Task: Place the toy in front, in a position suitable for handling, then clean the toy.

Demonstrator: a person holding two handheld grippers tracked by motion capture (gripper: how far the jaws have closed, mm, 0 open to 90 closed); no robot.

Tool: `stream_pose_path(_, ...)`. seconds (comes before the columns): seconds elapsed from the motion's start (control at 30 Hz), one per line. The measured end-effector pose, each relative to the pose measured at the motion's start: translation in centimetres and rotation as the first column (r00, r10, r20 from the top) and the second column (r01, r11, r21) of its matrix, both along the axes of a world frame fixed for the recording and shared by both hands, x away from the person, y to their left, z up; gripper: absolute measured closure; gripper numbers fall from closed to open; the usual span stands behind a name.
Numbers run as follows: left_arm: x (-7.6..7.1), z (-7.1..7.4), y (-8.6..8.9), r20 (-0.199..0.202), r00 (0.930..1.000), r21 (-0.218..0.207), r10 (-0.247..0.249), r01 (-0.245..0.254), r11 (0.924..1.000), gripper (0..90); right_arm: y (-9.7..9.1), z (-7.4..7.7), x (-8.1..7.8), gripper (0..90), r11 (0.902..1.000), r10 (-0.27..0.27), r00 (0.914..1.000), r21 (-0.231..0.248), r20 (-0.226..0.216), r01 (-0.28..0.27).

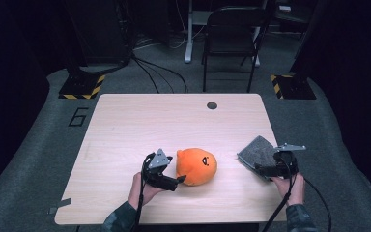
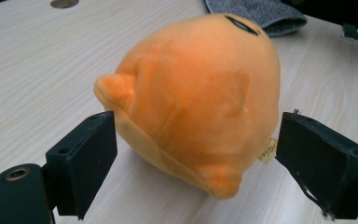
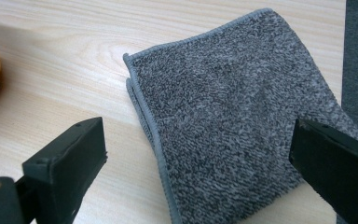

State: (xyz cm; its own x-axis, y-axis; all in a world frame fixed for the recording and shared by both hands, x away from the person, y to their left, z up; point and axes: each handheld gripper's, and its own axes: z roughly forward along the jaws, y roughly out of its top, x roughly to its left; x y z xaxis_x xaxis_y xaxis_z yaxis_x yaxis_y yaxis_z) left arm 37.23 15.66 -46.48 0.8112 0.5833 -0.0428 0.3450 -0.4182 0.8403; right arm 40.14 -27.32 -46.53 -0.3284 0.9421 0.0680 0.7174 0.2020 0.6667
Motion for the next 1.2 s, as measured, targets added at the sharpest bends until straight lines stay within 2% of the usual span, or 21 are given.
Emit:
stream_pose_path(0.1,-0.2,-0.3,-0.1,0.009,1.0000,0.017,0.002,-0.002,0.9999,13.9,0.3,0.1,0.2,3.3,1.0000,-0.001,1.0000,-0.009,-0.001,0.001)
stream_pose_path(0.13,-0.2,-0.5,-0.2,0.000,1.0000,0.018,0.001,-0.001,0.9998,14.0,0.3,0.0,0.2,3.3,0.9999,0.008,1.0000,-0.013,0.006,-0.008)
stream_pose_path(0.2,-0.4,-0.7,-0.4,0.005,1.0000,0.041,-0.001,0.001,0.9992,14.1,0.3,0.1,0.3,3.4,0.9999,0.005,1.0000,-0.009,0.003,-0.005)
stream_pose_path(0.43,-0.8,-1.3,-0.9,-0.006,0.9999,0.057,0.008,-0.008,0.9983,14.6,0.5,-0.2,1.1,3.3,0.9993,0.036,0.9994,-0.007,0.003,-0.036)
stream_pose_path(0.73,-0.9,-2.2,-1.8,-0.016,0.9997,0.087,-0.020,0.021,0.9960,15.3,0.6,-0.2,1.3,3.3,0.9995,0.027,0.9996,-0.018,-0.004,-0.027)
stream_pose_path(0.87,-0.7,-2.6,-2.0,-0.013,0.9999,0.088,-0.007,0.008,0.9961,16.6,0.5,-0.4,1.7,3.4,0.9994,0.017,0.9999,-0.030,0.002,-0.017)
stream_pose_path(0.93,-0.7,-2.7,-1.9,-0.010,0.9999,0.084,0.004,-0.003,0.9964,21.1,0.5,-0.6,2.2,3.4,0.9994,0.017,0.9999,-0.030,0.001,-0.017)
stream_pose_path(0.97,-0.8,-2.7,-1.9,0.005,0.9998,0.078,0.022,-0.022,0.9967,25.2,0.5,-0.8,2.6,3.4,0.9995,0.007,0.9999,-0.031,-0.010,-0.007)
stream_pose_path(1.0,-0.8,-2.7,-1.8,0.001,0.9998,0.074,0.021,-0.021,0.9971,29.9,0.5,-1.0,2.8,3.3,0.9994,-0.004,0.9998,-0.034,-0.019,0.004)
stream_pose_path(1.07,-0.8,-2.8,-1.7,0.002,0.9998,0.074,0.020,-0.020,0.9970,32.0,0.3,-1.3,3.4,3.3,0.9992,-0.008,0.9999,-0.040,-0.013,0.007)
stream_pose_path(1.13,-0.8,-2.9,-1.6,-0.002,0.9998,0.074,0.022,-0.022,0.9970,34.5,0.3,-1.5,3.7,3.4,0.9992,-0.021,0.9996,-0.035,-0.019,0.020)
stream_pose_path(1.2,-0.8,-2.9,-1.6,-0.009,0.9996,0.069,0.027,-0.026,0.9972,37.9,0.3,-1.9,4.1,3.4,0.9983,-0.029,0.9992,-0.051,-0.029,0.027)
